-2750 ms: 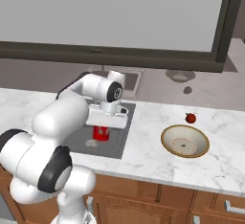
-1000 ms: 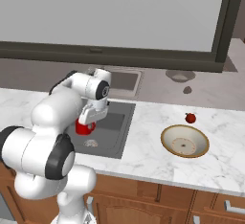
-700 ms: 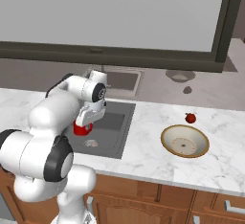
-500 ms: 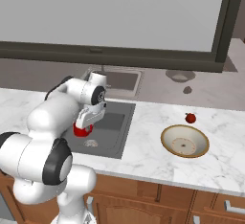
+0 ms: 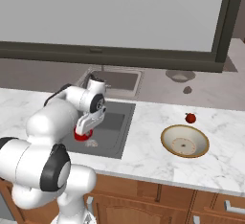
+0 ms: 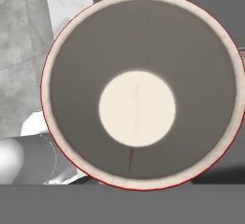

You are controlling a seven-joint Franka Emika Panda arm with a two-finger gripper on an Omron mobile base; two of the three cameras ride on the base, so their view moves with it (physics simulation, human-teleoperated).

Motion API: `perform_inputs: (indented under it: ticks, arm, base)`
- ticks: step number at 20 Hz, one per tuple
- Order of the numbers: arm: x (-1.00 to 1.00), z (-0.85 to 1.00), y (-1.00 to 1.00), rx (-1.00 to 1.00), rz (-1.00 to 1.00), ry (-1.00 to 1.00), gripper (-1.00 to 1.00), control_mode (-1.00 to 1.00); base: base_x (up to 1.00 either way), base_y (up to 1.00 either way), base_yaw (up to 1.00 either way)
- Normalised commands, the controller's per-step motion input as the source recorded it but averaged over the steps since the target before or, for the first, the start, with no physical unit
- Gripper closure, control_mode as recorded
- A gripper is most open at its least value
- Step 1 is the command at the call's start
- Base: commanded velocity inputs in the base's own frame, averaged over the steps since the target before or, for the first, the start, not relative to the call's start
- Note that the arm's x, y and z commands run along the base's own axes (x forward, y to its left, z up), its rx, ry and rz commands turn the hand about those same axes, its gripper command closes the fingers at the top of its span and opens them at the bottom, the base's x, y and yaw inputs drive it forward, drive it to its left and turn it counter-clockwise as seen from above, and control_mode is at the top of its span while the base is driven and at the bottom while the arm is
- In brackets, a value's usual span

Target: Pick the mug and place it in the sink. Pick the bowl and place it in the open cabinet and then close the cabinet.

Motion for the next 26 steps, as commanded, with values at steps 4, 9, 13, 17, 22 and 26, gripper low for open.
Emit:
perform_inputs:
  ticks: [4, 9, 13, 17, 22, 26]
  arm:
    - [0.11, -0.13, 0.08, 0.00, 0.00, 0.00, 1.00, -1.00]
    - [0.17, -0.17, 0.17, 0.00, 0.00, -0.01, 1.00, -1.00]
    - [0.18, -0.15, 0.14, 0.00, 0.00, -0.02, 1.00, -1.00]
    - [0.21, -0.14, 0.12, 0.00, 0.00, -0.02, 1.00, -1.00]
    - [0.19, -0.10, 0.10, 0.00, 0.00, -0.05, 1.00, -1.00]
    - [0.17, -0.11, 0.08, 0.00, 0.00, -0.07, 1.00, -1.00]
  base:
    - [0.00, 0.00, 0.00]
    - [0.00, 0.00, 0.00]
    - [0.00, 0.00, 0.00]
    - [0.00, 0.00, 0.00]
    - [0.00, 0.00, 0.00]
    - [0.00, 0.00, 0.00]
